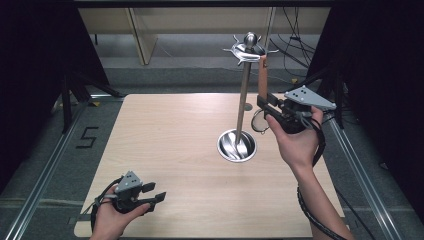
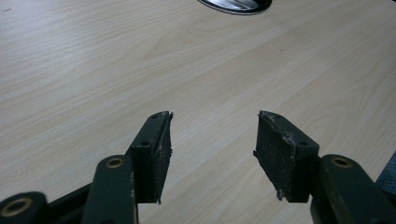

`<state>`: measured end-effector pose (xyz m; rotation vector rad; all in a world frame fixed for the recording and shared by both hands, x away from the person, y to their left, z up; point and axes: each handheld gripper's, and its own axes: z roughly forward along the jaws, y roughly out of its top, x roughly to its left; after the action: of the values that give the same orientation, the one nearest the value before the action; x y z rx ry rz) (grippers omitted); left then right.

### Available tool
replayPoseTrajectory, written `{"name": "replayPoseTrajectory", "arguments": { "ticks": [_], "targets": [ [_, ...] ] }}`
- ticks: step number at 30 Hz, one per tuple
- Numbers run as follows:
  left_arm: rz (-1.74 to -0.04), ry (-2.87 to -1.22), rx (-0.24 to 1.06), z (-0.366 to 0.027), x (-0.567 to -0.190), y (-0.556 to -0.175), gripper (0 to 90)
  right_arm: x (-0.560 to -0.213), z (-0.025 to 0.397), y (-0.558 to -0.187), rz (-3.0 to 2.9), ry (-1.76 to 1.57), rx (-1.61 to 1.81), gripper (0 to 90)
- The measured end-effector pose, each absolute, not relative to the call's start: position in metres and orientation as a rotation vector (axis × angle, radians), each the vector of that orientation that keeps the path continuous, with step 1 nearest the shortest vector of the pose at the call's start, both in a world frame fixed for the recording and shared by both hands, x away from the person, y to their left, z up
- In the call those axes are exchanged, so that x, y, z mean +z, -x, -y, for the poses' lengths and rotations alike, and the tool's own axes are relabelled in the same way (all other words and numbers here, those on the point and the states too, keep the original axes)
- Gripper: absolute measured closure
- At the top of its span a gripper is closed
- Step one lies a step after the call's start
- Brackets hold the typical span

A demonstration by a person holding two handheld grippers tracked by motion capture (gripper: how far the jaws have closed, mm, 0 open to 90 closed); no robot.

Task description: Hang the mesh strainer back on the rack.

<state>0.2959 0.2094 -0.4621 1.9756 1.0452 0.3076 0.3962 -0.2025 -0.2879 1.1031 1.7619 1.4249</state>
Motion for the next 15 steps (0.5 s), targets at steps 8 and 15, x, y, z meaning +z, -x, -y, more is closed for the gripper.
{"name": "replayPoseTrajectory", "arguments": {
  "ticks": [8,15],
  "targets": [
    [-1.041,-1.973,0.297,-0.2098,-0.4621,-0.2960,44.5,-0.2913,0.2016,-0.3983,-1.777,-1.117,1.412,69.0],
    [-1.036,-1.977,0.284,-0.2103,-0.4617,-0.2960,44.5,-0.2942,0.2012,-0.4006,-1.783,-1.114,1.412,68.9]
  ]
}}
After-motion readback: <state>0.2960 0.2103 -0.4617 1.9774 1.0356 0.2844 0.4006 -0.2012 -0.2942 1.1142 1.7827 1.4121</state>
